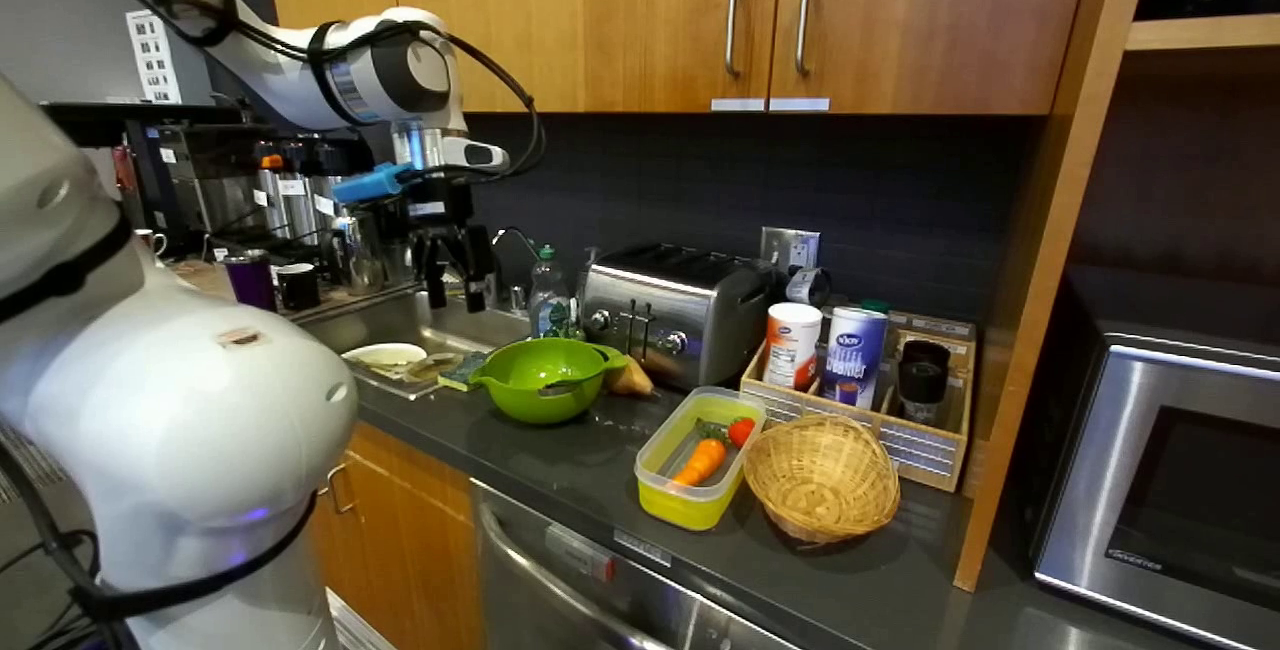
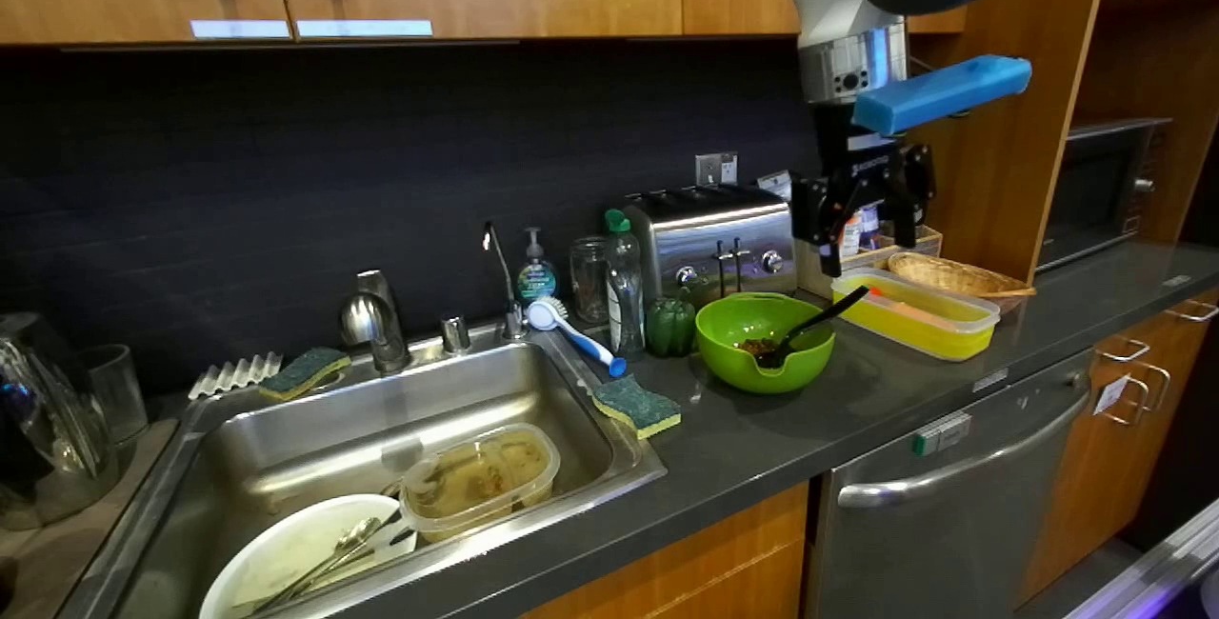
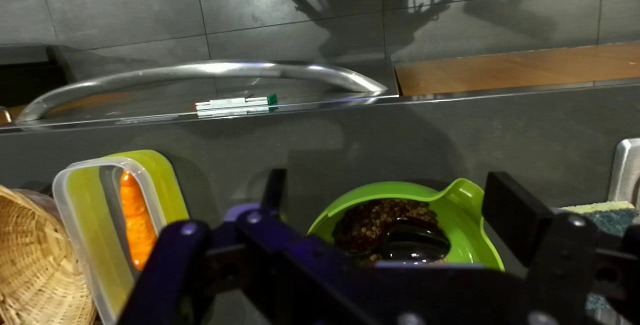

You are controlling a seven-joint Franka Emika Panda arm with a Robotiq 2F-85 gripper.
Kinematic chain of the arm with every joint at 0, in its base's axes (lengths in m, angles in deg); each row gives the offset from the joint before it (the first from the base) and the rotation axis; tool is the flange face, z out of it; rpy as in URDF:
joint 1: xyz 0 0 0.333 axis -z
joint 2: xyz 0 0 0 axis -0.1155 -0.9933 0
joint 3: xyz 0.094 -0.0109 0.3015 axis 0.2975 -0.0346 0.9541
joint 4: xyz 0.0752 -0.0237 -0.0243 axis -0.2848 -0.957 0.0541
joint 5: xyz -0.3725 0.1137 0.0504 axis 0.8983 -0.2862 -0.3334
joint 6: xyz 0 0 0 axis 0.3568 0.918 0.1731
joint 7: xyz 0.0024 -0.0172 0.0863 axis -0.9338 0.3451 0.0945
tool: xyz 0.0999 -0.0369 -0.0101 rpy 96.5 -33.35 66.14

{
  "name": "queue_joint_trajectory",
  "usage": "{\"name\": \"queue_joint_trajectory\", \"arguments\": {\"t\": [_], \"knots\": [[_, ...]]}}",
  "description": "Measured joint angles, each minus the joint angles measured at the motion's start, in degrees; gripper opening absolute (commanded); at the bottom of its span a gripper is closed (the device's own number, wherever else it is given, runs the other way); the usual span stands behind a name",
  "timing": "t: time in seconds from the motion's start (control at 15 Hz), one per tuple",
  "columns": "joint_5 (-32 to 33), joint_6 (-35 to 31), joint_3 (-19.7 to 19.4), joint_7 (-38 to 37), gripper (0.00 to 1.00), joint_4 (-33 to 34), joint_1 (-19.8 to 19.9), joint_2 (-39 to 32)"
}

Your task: Use the spoon to scoop up contents from the green bowl and put them inside the sink

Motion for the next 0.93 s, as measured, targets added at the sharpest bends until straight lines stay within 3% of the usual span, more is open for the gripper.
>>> {"name": "queue_joint_trajectory", "arguments": {"t": [0.4,0.93], "knots": [[-1.64,0.72,-3.66,4.83,1.00,0.33,-2.91,1.68],[-13.97,0.28,-18.98,20.25,1.00,-2.09,-3.31,9.79]]}}
